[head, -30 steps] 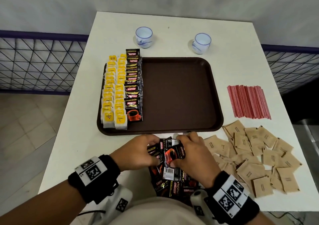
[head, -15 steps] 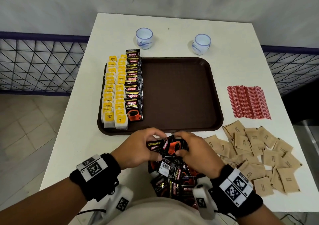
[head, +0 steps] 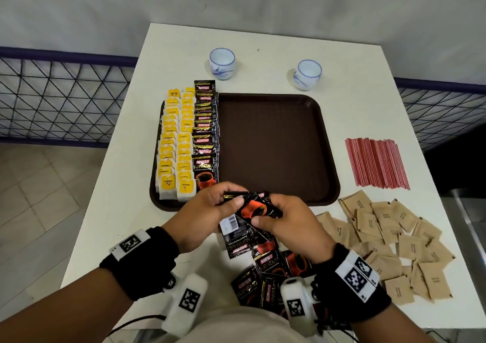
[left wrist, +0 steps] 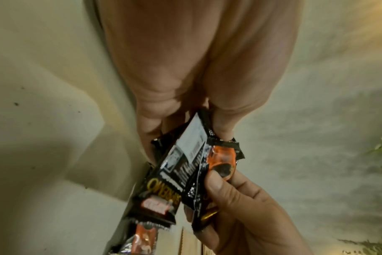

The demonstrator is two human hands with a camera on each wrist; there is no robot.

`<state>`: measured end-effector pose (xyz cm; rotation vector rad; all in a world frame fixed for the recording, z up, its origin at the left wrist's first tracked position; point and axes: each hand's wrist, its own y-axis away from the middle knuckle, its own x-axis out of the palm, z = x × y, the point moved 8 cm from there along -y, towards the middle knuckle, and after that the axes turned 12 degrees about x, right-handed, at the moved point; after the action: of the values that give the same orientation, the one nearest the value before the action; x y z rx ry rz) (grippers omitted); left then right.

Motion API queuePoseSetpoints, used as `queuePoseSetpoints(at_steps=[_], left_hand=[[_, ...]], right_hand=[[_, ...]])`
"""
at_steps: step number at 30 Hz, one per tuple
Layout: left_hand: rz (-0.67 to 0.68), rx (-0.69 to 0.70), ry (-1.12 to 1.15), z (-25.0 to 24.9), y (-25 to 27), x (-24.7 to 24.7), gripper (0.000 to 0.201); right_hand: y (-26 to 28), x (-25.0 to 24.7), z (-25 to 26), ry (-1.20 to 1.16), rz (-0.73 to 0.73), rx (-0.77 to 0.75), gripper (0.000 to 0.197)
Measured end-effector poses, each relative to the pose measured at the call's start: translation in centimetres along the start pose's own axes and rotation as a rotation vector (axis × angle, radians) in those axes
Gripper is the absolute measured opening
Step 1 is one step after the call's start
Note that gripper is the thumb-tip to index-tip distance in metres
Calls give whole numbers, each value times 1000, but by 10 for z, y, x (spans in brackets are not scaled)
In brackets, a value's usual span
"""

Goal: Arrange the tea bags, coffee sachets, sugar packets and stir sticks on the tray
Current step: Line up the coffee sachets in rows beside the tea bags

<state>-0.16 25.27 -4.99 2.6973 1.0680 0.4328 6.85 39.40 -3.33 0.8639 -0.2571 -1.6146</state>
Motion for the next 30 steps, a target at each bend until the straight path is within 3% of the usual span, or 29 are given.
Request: queuePoseSetpoints(at_steps=[5,8,13,17,21,26,30], left_hand=[[-28,83,6,-6,4,-7,34],[-103,121,-72,-7,5,-22,33],[-153,122,-44,-11,11,-37,34],[-159,74,26,-2,14,-49,36],[-199,84,-29,-4,21,-73,36],[-290,98,-47,-8,40,-118,35],[-424,59,18,-1,55,-153,34]], right_hand=[[-8,11,13,-108,70,51,11],[-11,20,13,-124,133,97,13],[-18,16,14,-304,21,116,22],[-17,23,19,-444,90,132,11],[-21,12,21,-549,36,153,4],[-28,-8,32,-311,-53,104,32],[-35,-22,53,-156,-183,2,32]])
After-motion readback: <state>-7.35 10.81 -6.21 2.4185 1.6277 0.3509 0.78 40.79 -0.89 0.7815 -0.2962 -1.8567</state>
